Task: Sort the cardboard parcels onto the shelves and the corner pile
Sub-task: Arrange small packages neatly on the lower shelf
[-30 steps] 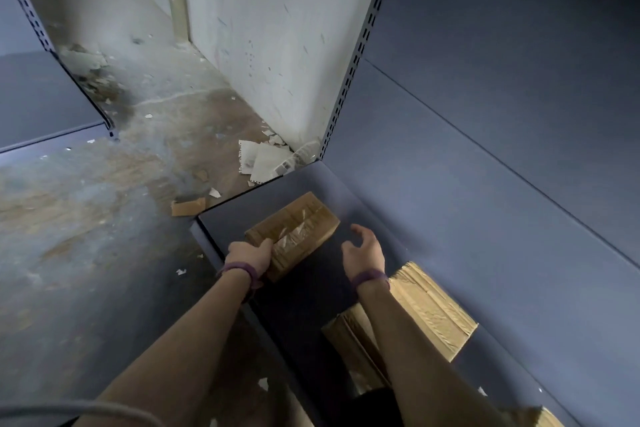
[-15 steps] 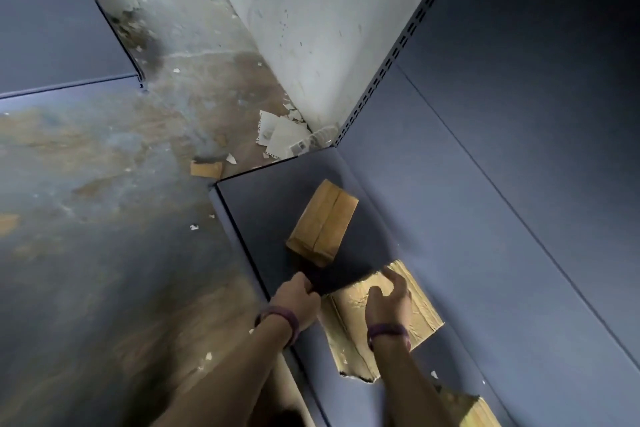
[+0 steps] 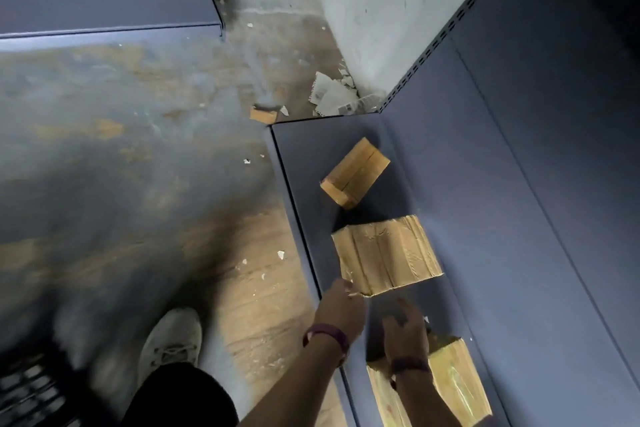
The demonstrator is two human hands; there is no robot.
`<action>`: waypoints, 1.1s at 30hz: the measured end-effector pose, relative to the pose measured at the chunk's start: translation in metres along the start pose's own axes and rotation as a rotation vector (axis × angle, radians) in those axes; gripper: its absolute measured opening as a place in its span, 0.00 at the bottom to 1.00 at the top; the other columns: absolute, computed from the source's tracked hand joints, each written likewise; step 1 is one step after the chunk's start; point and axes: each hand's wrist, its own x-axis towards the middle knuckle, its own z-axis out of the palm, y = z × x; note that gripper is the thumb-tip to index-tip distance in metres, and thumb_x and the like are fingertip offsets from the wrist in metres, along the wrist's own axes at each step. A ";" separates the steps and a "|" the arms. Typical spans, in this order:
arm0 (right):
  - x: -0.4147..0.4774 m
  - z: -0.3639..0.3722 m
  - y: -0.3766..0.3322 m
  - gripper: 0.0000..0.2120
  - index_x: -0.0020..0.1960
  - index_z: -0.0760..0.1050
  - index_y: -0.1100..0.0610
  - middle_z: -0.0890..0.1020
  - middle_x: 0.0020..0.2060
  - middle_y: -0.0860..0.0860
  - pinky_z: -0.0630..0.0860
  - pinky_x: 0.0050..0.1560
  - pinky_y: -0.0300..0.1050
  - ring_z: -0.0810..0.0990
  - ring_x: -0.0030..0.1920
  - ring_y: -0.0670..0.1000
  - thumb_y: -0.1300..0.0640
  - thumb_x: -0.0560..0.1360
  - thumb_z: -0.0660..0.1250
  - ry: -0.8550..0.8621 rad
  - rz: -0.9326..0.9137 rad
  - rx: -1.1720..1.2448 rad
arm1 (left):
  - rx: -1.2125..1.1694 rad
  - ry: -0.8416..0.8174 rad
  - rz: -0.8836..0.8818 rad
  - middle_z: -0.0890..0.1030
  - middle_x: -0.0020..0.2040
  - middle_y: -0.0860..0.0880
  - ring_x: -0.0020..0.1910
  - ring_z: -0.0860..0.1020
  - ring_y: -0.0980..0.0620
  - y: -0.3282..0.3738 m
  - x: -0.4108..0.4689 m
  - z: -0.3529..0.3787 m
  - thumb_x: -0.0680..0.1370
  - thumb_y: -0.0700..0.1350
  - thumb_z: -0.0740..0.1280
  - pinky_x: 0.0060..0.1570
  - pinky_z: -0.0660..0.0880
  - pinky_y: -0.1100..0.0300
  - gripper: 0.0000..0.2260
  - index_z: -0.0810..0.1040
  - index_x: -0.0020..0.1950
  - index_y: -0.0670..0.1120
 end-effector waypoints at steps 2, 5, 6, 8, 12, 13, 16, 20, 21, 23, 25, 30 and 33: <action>-0.008 -0.013 0.019 0.21 0.67 0.73 0.63 0.77 0.62 0.57 0.71 0.62 0.52 0.73 0.64 0.59 0.70 0.75 0.64 -0.025 -0.039 0.020 | 0.023 0.022 0.035 0.78 0.60 0.44 0.52 0.74 0.49 -0.004 -0.014 0.010 0.82 0.41 0.58 0.49 0.68 0.61 0.11 0.73 0.62 0.44; -0.018 -0.030 0.046 0.20 0.68 0.72 0.63 0.75 0.62 0.54 0.69 0.58 0.46 0.72 0.64 0.59 0.70 0.76 0.64 -0.038 -0.054 0.035 | 0.081 0.027 0.076 0.76 0.58 0.46 0.54 0.75 0.49 -0.012 -0.021 0.022 0.83 0.41 0.56 0.51 0.70 0.59 0.13 0.72 0.66 0.45; -0.016 -0.033 0.055 0.20 0.68 0.72 0.63 0.76 0.63 0.56 0.69 0.59 0.47 0.73 0.65 0.59 0.70 0.76 0.64 -0.032 -0.074 0.031 | 0.097 0.029 0.093 0.76 0.59 0.47 0.55 0.76 0.48 -0.015 -0.021 0.025 0.83 0.42 0.57 0.53 0.73 0.57 0.14 0.71 0.67 0.47; -0.013 -0.038 0.068 0.20 0.68 0.71 0.63 0.75 0.66 0.60 0.70 0.62 0.50 0.72 0.65 0.60 0.69 0.76 0.65 -0.029 -0.094 0.015 | 0.126 0.036 0.137 0.76 0.62 0.45 0.58 0.77 0.46 -0.024 -0.018 0.031 0.81 0.43 0.57 0.59 0.75 0.53 0.17 0.69 0.71 0.50; 0.011 -0.032 0.076 0.21 0.70 0.68 0.62 0.73 0.66 0.58 0.70 0.64 0.51 0.72 0.67 0.59 0.67 0.78 0.64 0.000 -0.128 0.065 | 0.140 0.033 0.263 0.72 0.66 0.43 0.57 0.77 0.45 -0.048 0.010 0.042 0.80 0.41 0.60 0.62 0.76 0.48 0.24 0.65 0.75 0.55; 0.022 -0.028 0.075 0.21 0.70 0.68 0.62 0.73 0.67 0.58 0.70 0.65 0.51 0.72 0.67 0.60 0.66 0.78 0.65 0.014 -0.159 0.074 | 0.139 0.042 0.294 0.70 0.68 0.44 0.59 0.76 0.45 -0.053 0.019 0.044 0.80 0.41 0.60 0.63 0.75 0.48 0.25 0.64 0.76 0.56; 0.050 -0.014 0.073 0.18 0.67 0.70 0.58 0.74 0.66 0.57 0.69 0.68 0.51 0.72 0.68 0.60 0.65 0.79 0.65 0.069 -0.226 0.188 | 0.215 0.081 0.335 0.60 0.74 0.44 0.70 0.66 0.41 -0.065 0.048 0.050 0.80 0.43 0.61 0.71 0.67 0.46 0.29 0.58 0.78 0.62; 0.069 -0.015 0.069 0.20 0.71 0.68 0.58 0.72 0.67 0.53 0.64 0.57 0.38 0.71 0.66 0.53 0.65 0.80 0.60 0.119 -0.216 0.215 | 0.318 0.128 0.366 0.46 0.79 0.46 0.76 0.57 0.36 -0.065 0.071 0.061 0.80 0.45 0.64 0.73 0.62 0.40 0.32 0.54 0.77 0.66; 0.075 -0.016 0.068 0.21 0.72 0.67 0.58 0.72 0.66 0.55 0.64 0.55 0.37 0.71 0.64 0.53 0.66 0.79 0.59 0.117 -0.215 0.224 | 0.333 0.129 0.383 0.44 0.79 0.46 0.75 0.57 0.35 -0.063 0.076 0.061 0.80 0.44 0.65 0.73 0.63 0.40 0.32 0.54 0.78 0.66; 0.087 -0.018 0.067 0.22 0.72 0.66 0.58 0.72 0.65 0.57 0.63 0.54 0.38 0.71 0.62 0.54 0.66 0.79 0.58 0.113 -0.210 0.206 | 0.334 0.120 0.415 0.44 0.79 0.45 0.74 0.60 0.33 -0.059 0.085 0.062 0.78 0.42 0.66 0.70 0.67 0.40 0.35 0.55 0.77 0.66; 0.099 -0.021 0.065 0.23 0.73 0.65 0.57 0.71 0.66 0.58 0.64 0.55 0.40 0.72 0.63 0.57 0.67 0.79 0.57 0.099 -0.192 0.215 | 0.344 0.112 0.466 0.46 0.79 0.45 0.73 0.62 0.35 -0.057 0.092 0.061 0.76 0.43 0.70 0.70 0.68 0.44 0.36 0.56 0.77 0.66; 0.109 -0.022 0.064 0.25 0.73 0.63 0.54 0.71 0.68 0.57 0.69 0.57 0.44 0.73 0.65 0.59 0.66 0.78 0.58 0.083 -0.162 0.307 | 0.483 0.091 0.559 0.54 0.79 0.45 0.74 0.65 0.41 -0.054 0.101 0.061 0.75 0.52 0.73 0.71 0.65 0.54 0.36 0.59 0.79 0.60; 0.104 -0.018 0.067 0.24 0.73 0.64 0.53 0.73 0.66 0.57 0.72 0.60 0.49 0.75 0.61 0.58 0.65 0.78 0.58 0.068 -0.144 0.364 | 0.471 0.128 0.553 0.68 0.74 0.46 0.71 0.70 0.43 -0.054 0.098 0.064 0.77 0.48 0.71 0.67 0.69 0.55 0.32 0.62 0.79 0.55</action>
